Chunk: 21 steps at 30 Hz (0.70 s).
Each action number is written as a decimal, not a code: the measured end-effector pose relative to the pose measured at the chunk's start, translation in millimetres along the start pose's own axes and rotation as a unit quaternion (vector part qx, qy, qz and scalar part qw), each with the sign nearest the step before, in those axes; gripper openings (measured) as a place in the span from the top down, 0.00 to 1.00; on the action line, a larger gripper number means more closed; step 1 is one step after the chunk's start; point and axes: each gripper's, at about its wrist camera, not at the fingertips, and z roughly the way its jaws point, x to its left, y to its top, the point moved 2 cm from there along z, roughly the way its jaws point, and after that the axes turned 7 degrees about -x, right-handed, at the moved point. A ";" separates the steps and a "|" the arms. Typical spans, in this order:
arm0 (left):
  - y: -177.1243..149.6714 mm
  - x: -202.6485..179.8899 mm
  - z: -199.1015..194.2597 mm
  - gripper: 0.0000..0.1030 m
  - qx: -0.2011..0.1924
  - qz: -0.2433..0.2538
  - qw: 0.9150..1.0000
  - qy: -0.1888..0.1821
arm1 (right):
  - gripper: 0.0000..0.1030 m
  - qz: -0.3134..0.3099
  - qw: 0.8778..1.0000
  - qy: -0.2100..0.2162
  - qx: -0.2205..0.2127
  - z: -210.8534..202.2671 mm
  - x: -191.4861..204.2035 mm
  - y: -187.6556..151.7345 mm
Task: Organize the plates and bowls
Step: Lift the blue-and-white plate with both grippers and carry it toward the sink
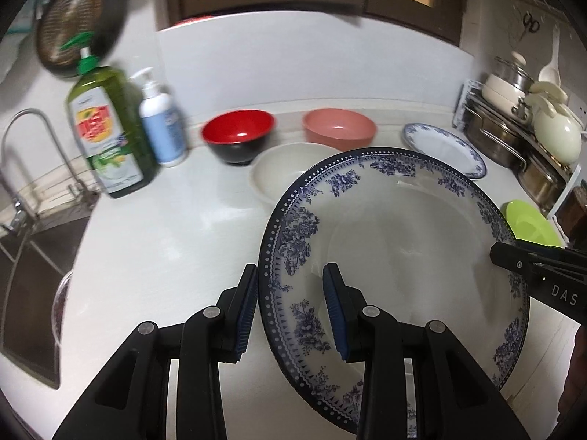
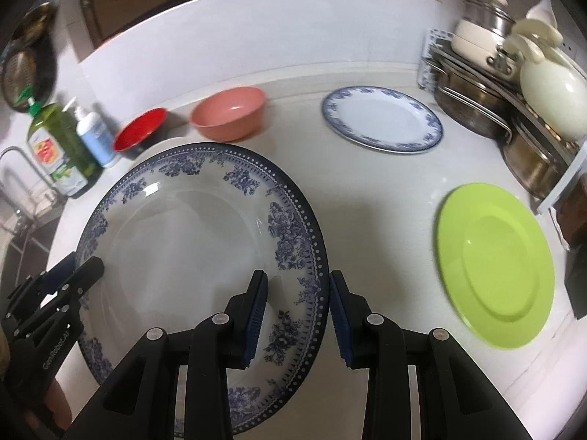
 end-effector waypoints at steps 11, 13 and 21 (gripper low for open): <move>-26.6 76.2 -24.5 0.65 0.008 -0.043 0.998 0.054 | 0.66 -0.039 0.998 0.048 0.006 -1.6 79.9 -19.7; -32.7 88.6 -24.4 0.65 0.012 -0.046 0.997 0.063 | 0.66 -0.050 0.997 0.056 0.009 0.9 97.0 -24.9; -53.2 124.2 -12.9 0.65 0.034 -0.058 0.994 0.087 | 0.66 -0.067 0.994 0.078 0.038 1.7 104.8 -26.1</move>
